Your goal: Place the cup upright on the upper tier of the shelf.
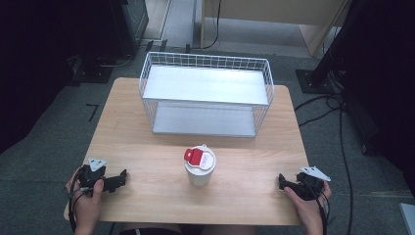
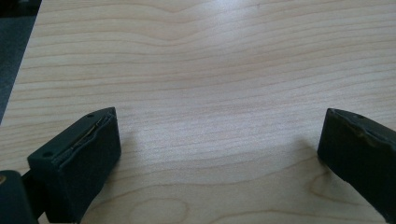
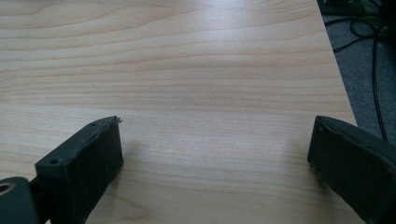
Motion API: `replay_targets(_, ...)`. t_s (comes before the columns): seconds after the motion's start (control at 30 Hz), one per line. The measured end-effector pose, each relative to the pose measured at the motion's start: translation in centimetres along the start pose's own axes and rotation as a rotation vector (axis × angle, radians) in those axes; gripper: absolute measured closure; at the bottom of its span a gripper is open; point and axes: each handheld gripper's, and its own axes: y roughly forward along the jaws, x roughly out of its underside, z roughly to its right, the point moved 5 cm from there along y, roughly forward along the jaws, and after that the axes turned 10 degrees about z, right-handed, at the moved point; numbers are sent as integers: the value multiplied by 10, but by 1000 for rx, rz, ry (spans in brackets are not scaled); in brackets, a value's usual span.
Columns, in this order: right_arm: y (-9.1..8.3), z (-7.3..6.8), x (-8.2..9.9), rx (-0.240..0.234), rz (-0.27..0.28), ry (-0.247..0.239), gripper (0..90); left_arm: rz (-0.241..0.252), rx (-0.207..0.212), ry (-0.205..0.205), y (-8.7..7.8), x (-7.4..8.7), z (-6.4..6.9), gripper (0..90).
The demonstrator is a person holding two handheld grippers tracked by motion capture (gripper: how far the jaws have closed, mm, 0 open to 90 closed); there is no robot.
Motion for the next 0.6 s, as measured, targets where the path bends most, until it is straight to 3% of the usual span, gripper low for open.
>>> replay_targets(0.3,-1,-4,-1,18,-13,7,44,0,0,0,0,0,0,0)
replay_targets(0.6,-4,-29,-10,-47,11,-7,45,0,0,0,0,0,0,0)
